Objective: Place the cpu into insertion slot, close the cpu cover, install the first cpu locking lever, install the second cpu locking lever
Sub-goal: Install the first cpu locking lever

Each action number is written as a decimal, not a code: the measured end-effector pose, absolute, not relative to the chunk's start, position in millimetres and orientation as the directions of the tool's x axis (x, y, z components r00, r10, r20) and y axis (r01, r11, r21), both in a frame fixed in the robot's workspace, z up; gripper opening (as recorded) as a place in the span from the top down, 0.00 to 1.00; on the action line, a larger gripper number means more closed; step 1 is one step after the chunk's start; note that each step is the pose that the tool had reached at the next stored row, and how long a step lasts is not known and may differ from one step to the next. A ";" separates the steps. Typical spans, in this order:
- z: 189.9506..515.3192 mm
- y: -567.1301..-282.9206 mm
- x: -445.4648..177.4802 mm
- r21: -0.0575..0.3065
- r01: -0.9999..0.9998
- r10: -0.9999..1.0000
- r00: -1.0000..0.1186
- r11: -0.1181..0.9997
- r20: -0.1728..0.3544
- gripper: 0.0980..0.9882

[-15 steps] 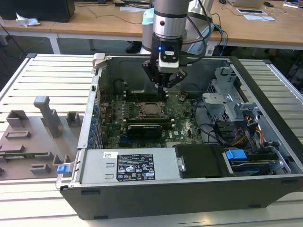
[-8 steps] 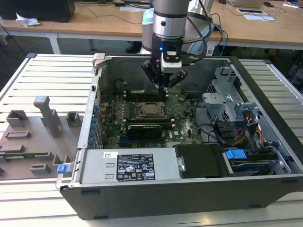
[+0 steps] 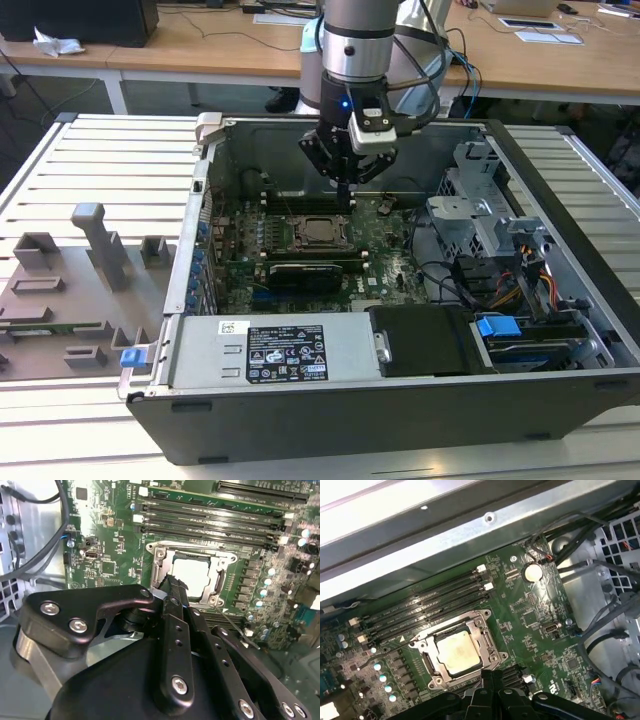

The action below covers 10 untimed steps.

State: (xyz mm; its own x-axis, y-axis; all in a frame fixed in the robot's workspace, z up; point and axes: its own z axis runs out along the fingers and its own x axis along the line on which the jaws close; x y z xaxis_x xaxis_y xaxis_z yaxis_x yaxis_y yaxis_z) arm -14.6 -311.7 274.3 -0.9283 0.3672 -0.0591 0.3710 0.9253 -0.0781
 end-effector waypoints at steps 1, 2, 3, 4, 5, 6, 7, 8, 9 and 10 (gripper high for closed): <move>274.3 -311.7 -14.6 -0.078 0.358 0.354 -0.933 0.931 -0.059 0.99; 274.3 -311.7 -14.6 -0.078 0.343 0.339 -0.939 0.936 -0.059 0.99; 274.3 -311.7 -14.6 -0.078 0.326 0.322 -0.945 0.942 -0.059 0.99; 274.3 -311.7 -14.6 -0.078 0.308 0.304 -0.951 0.948 -0.059 0.99; 274.3 -311.7 -14.6 -0.078 0.293 0.289 -0.955 0.953 -0.059 0.99; 274.3 -311.7 -14.6 -0.078 0.280 0.276 -0.959 0.957 -0.059 0.99; 274.3 -311.7 -14.6 -0.078 0.266 0.262 -0.963 0.961 -0.059 0.99; 274.3 -311.7 -14.6 -0.078 0.257 0.253 -0.966 0.963 -0.059 0.99; 274.3 -311.7 -14.6 -0.078 0.243 0.239 -0.969 0.967 -0.059 0.99; 274.3 -311.7 -14.6 -0.078 0.234 0.230 -0.971 0.969 -0.059 0.99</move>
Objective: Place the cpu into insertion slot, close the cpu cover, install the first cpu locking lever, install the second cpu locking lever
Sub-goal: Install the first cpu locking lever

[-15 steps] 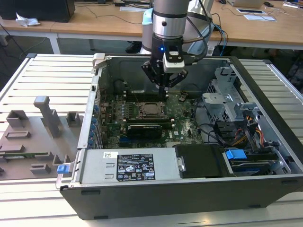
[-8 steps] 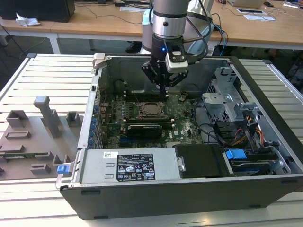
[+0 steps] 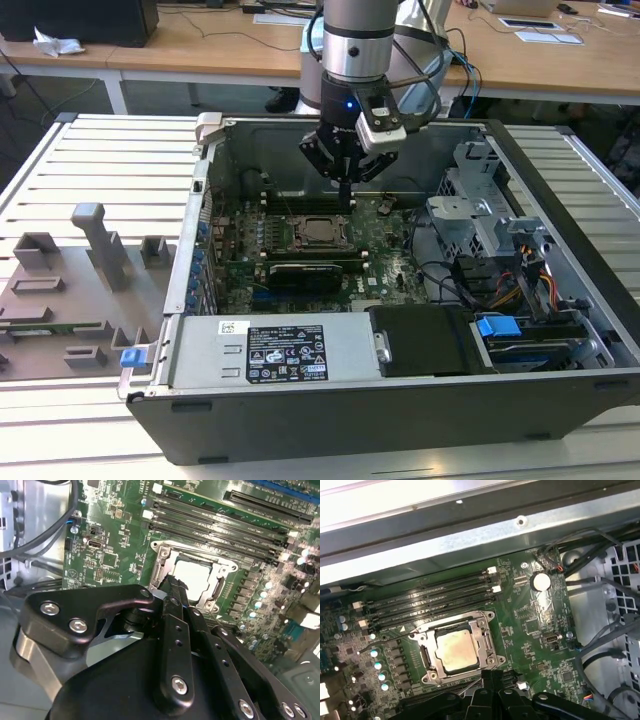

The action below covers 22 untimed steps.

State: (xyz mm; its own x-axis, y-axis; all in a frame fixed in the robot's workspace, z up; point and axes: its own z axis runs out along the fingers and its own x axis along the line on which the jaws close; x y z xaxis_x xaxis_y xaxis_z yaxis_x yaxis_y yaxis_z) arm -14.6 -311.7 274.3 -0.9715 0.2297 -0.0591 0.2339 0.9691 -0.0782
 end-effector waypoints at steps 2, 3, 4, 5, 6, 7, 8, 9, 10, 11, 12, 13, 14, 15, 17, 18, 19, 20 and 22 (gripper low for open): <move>274.3 -311.7 -14.6 -0.078 0.211 0.207 -0.977 0.974 -0.059 0.99; 274.3 -311.7 -14.6 -0.078 0.195 0.190 -0.980 0.978 -0.059 0.99; 274.3 -311.7 -14.6 -0.078 0.180 0.176 -0.983 0.981 -0.059 0.99; 274.3 -311.7 -14.6 -0.078 0.165 0.161 -0.985 0.983 -0.059 0.99; 274.3 -311.7 -14.6 -0.078 0.146 0.141 -0.988 0.986 -0.059 0.99; 274.3 -311.7 -14.6 -0.078 0.127 0.123 -0.991 0.989 -0.059 0.99; 274.3 -311.7 -14.6 -0.078 0.115 0.111 -0.992 0.990 -0.059 0.99; 274.3 -311.7 -14.6 -0.078 0.105 0.100 -0.993 0.991 -0.059 0.99; 274.3 -311.7 -14.6 -0.078 0.097 0.092 -0.994 0.992 -0.059 0.99; 274.3 -311.7 -14.6 -0.078 0.088 0.083 -0.995 0.993 -0.059 0.99; 274.3 -311.7 -14.6 -0.078 0.081 0.076 -0.995 0.994 -0.059 0.99; 274.3 -311.7 -14.6 -0.078 0.065 0.060 -0.996 0.995 -0.059 0.99; 274.3 -311.7 -14.6 -0.078 0.050 0.045 -0.997 0.996 -0.059 0.99; 274.3 -311.7 -14.6 -0.078 0.036 0.031 -0.998 0.996 -0.059 0.99; 274.3 -311.7 -14.6 -0.078 0.020 0.016 -0.998 0.997 -0.059 0.99; 274.3 -311.7 -14.6 -0.078 0.005 0.001 -0.998 0.997 -0.059 0.99; 274.3 -311.7 -14.6 -0.078 -0.011 -0.015 -0.998 0.997 -0.059 0.99; 274.3 -311.7 -14.6 -0.078 -0.026 -0.030 -0.998 0.997 -0.059 0.99; 274.3 -311.7 -14.6 -0.078 -0.045 -0.050 -0.997 0.996 -0.059 0.99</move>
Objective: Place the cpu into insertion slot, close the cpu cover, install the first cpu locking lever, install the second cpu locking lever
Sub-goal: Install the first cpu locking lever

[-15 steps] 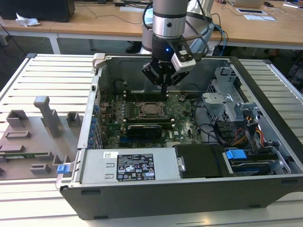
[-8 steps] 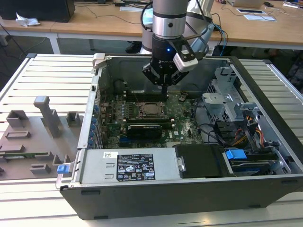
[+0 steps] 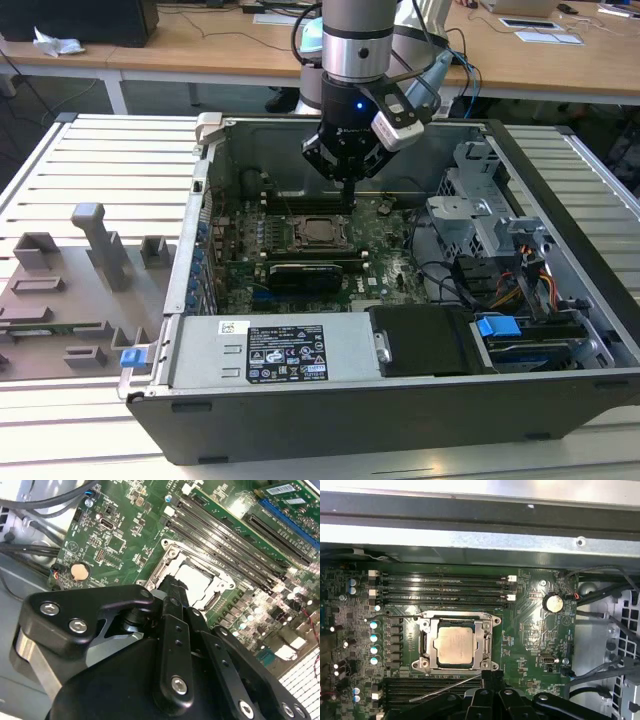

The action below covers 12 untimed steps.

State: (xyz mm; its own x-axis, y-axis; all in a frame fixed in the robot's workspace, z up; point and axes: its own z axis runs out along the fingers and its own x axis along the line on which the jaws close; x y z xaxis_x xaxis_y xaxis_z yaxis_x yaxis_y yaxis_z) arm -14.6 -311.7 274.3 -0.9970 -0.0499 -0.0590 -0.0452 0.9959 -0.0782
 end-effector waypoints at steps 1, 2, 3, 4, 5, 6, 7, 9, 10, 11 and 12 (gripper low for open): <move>274.3 -311.7 -14.6 -0.078 -0.057 -0.062 -0.996 0.995 -0.059 0.99; 274.3 -311.7 -14.6 -0.078 -0.067 -0.072 -0.996 0.995 -0.059 0.99; 274.3 -311.7 -14.6 -0.078 -0.077 -0.081 -0.995 0.994 -0.059 0.99; 274.3 -311.7 -14.6 -0.078 -0.084 -0.089 -0.994 0.993 -0.059 0.99; 274.3 -311.7 -14.5 -0.078 -0.090 -0.094 -0.994 0.993 -0.059 0.99; 274.3 -311.7 -14.5 -0.078 -0.090 -0.095 -0.994 0.993 -0.059 0.99; 274.3 -311.7 -14.4 -0.078 -0.091 -0.095 -0.994 0.993 -0.058 0.99; 274.0 -311.8 -14.1 -0.076 -0.092 -0.095 -0.995 0.993 -0.036 0.99; 273.8 -311.7 -13.9 -0.074 -0.093 -0.095 -0.995 0.993 -0.019 0.99; 273.6 -311.7 -13.4 -0.072 -0.095 -0.095 -0.995 0.993 0.002 0.99; 273.6 -311.7 -13.2 -0.072 -0.096 -0.095 -0.995 0.993 0.011 0.99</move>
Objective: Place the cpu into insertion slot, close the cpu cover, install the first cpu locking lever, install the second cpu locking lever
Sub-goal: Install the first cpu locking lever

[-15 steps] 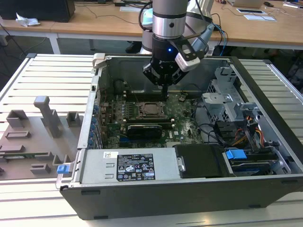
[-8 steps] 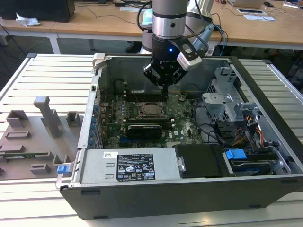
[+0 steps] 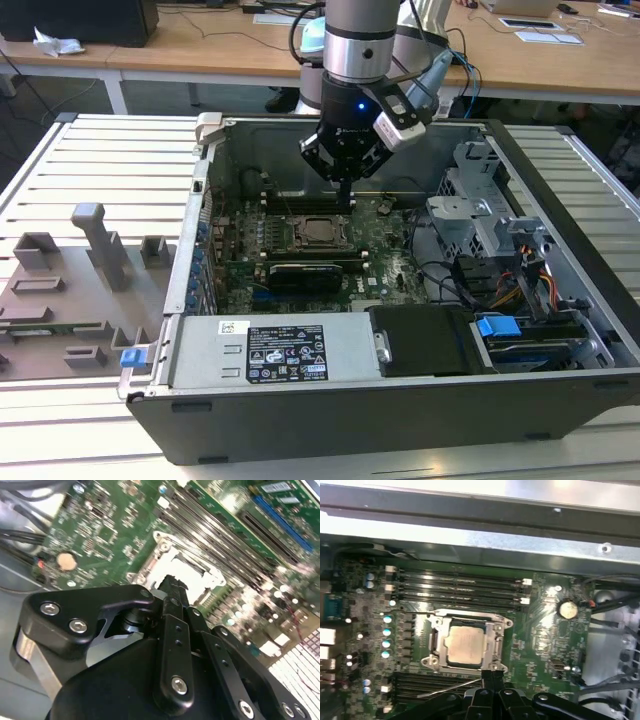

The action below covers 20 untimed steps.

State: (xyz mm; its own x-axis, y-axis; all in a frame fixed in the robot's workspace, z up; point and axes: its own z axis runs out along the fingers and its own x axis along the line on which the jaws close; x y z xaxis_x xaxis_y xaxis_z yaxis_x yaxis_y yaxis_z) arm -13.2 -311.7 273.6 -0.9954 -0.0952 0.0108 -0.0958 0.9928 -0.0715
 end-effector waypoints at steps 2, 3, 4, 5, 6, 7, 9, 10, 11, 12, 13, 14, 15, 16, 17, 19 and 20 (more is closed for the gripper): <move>273.7 -311.8 -13.3 -0.071 -0.096 -0.095 -0.995 0.993 0.015 0.99; 273.7 -311.7 -13.2 -0.071 -0.096 -0.095 -0.995 0.993 0.015 0.99; 273.7 -311.7 -13.2 -0.071 -0.096 -0.095 -0.995 0.993 0.016 0.99; 273.6 -311.7 -13.6 -0.071 -0.096 -0.095 -0.995 0.993 0.016 0.99; 273.6 -311.7 -14.5 -0.071 -0.096 -0.095 -0.995 0.993 0.016 0.99; 273.5 -311.7 -16.3 -0.071 -0.096 -0.095 -0.995 0.993 0.016 0.99; 273.5 -311.7 -20.3 -0.071 -0.096 -0.095 -0.995 0.993 0.016 0.99; 273.6 -311.7 -23.0 -0.071 -0.096 -0.095 -0.995 0.993 0.016 0.99; 273.5 -311.7 -25.2 -0.071 -0.096 -0.095 -0.995 0.993 0.016 0.99; 273.6 -311.7 -29.0 -0.071 -0.096 -0.095 -0.995 0.993 0.016 0.99; 273.5 -311.7 -33.3 -0.071 -0.096 -0.095 -0.995 0.993 0.016 0.99; 273.5 -311.7 -35.3 -0.071 -0.096 -0.095 -0.995 0.993 0.016 0.99; 273.6 -311.7 -37.8 -0.071 -0.096 -0.095 -0.995 0.993 0.016 0.99; 273.6 -311.7 -40.6 -0.071 -0.096 -0.095 -0.995 0.993 0.016 0.99; 273.6 -311.7 -44.0 -0.071 -0.096 -0.095 -0.995 0.993 0.016 0.99; 273.6 -311.7 -48.2 -0.071 -0.096 -0.095 -0.995 0.993 0.016 0.99; 273.6 -311.7 -51.8 -0.071 -0.096 -0.095 -0.995 0.993 0.016 0.99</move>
